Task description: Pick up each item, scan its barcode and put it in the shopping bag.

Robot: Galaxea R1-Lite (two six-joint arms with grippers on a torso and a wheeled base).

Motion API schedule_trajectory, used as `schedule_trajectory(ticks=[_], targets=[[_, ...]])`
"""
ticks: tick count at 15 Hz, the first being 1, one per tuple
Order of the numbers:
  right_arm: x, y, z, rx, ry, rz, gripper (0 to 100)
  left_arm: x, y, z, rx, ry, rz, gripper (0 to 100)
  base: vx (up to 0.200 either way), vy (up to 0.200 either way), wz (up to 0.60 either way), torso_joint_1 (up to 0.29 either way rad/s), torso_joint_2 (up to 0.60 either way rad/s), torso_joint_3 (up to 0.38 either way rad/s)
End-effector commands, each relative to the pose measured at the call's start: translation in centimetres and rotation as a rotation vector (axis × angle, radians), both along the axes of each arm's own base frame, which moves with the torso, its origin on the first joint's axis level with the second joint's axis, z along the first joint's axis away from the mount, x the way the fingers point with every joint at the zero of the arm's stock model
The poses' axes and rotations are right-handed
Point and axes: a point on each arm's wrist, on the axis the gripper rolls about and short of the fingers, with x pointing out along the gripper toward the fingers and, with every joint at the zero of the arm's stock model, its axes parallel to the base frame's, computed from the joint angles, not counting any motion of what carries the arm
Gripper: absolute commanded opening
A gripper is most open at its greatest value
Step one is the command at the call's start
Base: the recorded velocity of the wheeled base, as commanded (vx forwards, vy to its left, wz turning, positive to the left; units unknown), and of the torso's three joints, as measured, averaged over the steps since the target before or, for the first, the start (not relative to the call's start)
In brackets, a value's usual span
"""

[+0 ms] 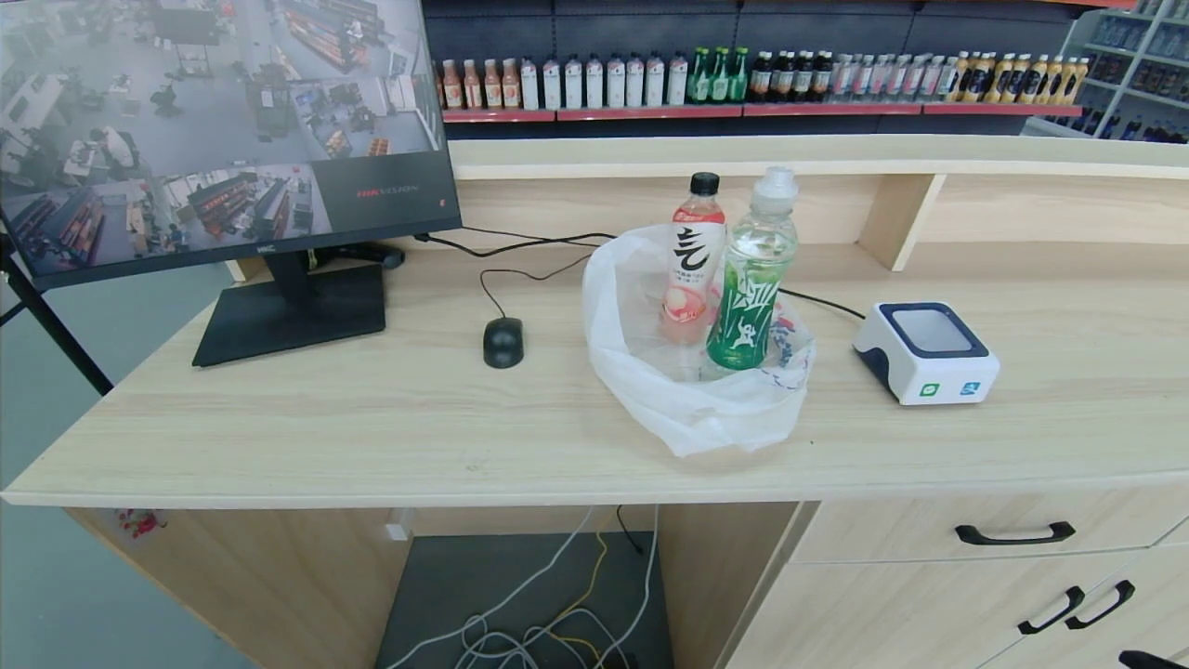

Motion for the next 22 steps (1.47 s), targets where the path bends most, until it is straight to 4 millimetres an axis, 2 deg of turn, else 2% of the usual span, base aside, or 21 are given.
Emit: schedule_trajectory(ticks=[1, 2, 9, 11, 13, 15, 16, 19, 22], targets=[[-1.7, -0.6, -0.9, 0.013, -0.048, -0.014, 100, 0.0, 0.0, 0.0, 0.000, 0.000, 0.001, 100, 0.000, 0.000, 0.00, 0.000, 0.00, 0.000], [-2.9, -1.0, -2.0, 0.023, -0.053, -0.043, 100, 0.0, 0.0, 0.0, 0.000, 0.000, 0.001, 100, 0.000, 0.000, 0.00, 0.000, 0.00, 0.000], [-3.6, -0.5, -2.1, 0.021, -0.139, -0.390, 100, 0.0, 0.0, 0.0, 0.000, -0.003, 0.001, 100, 0.000, 0.000, 0.00, 0.000, 0.00, 0.000], [-4.2, -0.6, -2.3, -0.012, -0.251, -0.318, 100, 0.0, 0.0, 0.0, -0.006, -0.002, 0.001, 100, 0.000, 0.000, 0.00, 0.000, 0.00, 0.000], [-4.2, -0.6, -1.8, -0.005, -0.306, -0.323, 100, 0.0, 0.0, 0.0, -0.008, -0.003, 0.001, 100, 0.000, 0.000, 0.00, 0.000, 0.00, 0.000], [-4.1, -0.7, -2.2, -0.012, -0.266, -0.340, 100, 0.0, 0.0, 0.0, -0.008, -0.002, 0.001, 100, 0.000, 0.000, 0.00, 0.000, 0.00, 0.000], [-4.1, -0.8, -2.3, -0.007, -0.254, -0.405, 100, 0.0, 0.0, 0.0, -0.008, -0.003, 0.001, 100, 0.000, 0.000, 0.00, 0.000, 0.00, 0.000], [-4.1, -1.0, -2.7, 0.079, -0.181, -0.496, 100, 0.0, 0.0, 0.0, -0.009, -0.002, 0.001, 100, 0.000, 0.000, 0.00, 0.000, 0.00, 0.000], [-4.1, -1.0, -2.7, 0.108, -0.173, -0.506, 100, 0.0, 0.0, 0.0, -0.009, -0.002, 0.001, 100, 0.000, 0.000, 0.00, 0.000, 0.00, 0.000]])
